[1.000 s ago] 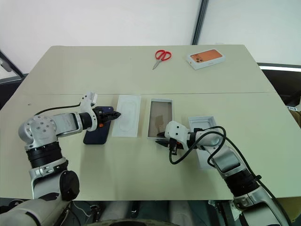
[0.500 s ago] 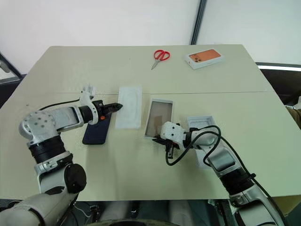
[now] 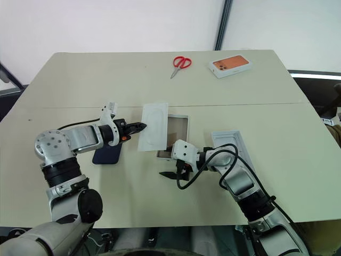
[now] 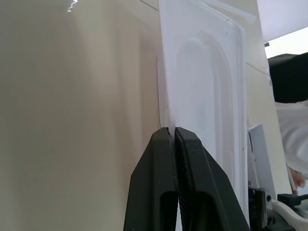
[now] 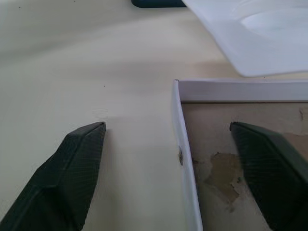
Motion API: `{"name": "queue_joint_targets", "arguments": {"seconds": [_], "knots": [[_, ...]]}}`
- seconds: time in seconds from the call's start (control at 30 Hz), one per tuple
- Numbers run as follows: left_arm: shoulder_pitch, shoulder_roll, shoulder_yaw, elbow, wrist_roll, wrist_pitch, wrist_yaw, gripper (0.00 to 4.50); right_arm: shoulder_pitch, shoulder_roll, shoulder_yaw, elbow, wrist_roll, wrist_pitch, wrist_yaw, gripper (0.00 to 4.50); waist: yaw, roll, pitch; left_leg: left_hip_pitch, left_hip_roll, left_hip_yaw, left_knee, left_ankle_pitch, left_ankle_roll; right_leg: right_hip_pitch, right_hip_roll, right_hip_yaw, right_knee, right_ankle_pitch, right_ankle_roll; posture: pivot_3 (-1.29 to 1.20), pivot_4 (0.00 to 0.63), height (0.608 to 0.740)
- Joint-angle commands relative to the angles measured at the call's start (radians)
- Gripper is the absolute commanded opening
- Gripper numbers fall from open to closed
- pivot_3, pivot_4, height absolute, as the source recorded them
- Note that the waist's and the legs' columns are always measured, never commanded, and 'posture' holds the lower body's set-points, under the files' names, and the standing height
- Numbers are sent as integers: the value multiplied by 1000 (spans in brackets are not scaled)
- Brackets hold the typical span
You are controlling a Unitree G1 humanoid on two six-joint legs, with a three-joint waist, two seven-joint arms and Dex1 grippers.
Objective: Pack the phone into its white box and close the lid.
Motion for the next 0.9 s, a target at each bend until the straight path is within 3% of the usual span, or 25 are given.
{"name": "queue_joint_targets", "arguments": {"seconds": [0.03, 0.2, 0.4, 0.9], "knots": [[-1, -9, -25, -42, -41, 8, -3, 0, -1, -36, -159, -87, 117, 24, 0, 4023, 2, 0, 0, 0, 0, 0, 0, 0, 0, 0, 0, 0, 0, 0, 0, 0, 150, 740], [-13, -40, -42, -36, -25, 8, 0, 0, 51, -88, -277, -96, 192, 63, -1, 4023, 1, 0, 0, 0, 0, 0, 0, 0, 0, 0, 0, 0, 0, 0, 0, 0, 150, 740], [-13, -74, -111, -8, 29, 2, -13, 0, 64, -128, -353, -32, 165, 22, -47, 4023, 0, 0, 0, 0, 0, 0, 0, 0, 0, 0, 0, 0, 0, 0, 0, 0, 150, 740], [-41, -103, -154, 27, 120, -74, -43, 0, 86, -103, -336, -48, 150, -14, -120, 4023, 1, 0, 0, 0, 0, 1, 0, 0, 0, 0, 0, 0, 0, 0, 0, 0, 150, 740]]}}
